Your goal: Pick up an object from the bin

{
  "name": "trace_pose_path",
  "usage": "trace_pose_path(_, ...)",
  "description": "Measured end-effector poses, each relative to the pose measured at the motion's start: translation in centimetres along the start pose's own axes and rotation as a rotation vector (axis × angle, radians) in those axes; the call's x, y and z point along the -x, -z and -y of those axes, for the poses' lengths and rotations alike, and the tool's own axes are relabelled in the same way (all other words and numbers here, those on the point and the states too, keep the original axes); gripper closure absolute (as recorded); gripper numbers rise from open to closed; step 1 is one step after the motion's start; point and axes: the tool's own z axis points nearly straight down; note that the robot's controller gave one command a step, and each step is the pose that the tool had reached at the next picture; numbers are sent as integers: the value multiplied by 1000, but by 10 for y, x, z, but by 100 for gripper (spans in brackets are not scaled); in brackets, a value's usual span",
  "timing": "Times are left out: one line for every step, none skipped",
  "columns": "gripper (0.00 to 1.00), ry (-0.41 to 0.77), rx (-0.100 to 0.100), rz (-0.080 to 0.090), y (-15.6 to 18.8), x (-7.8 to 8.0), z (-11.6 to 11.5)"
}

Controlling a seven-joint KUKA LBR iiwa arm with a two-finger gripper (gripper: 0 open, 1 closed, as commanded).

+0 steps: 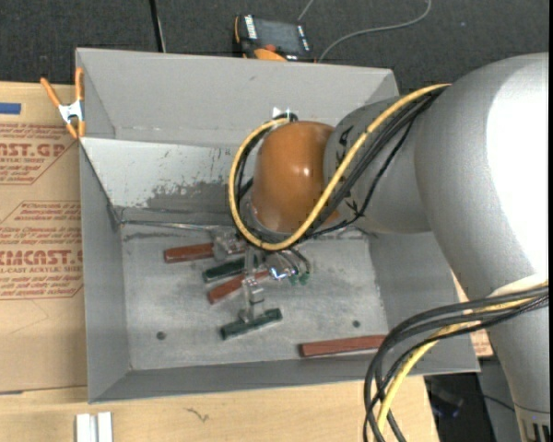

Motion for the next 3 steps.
trace_pose_path(0, -1, 0, 0, 0, 0, 0)
trace_pose_path(0, -2, 1, 0, 0, 1, 0)
trace_pose_path(100, -2, 0, 18, 6, 6, 0)
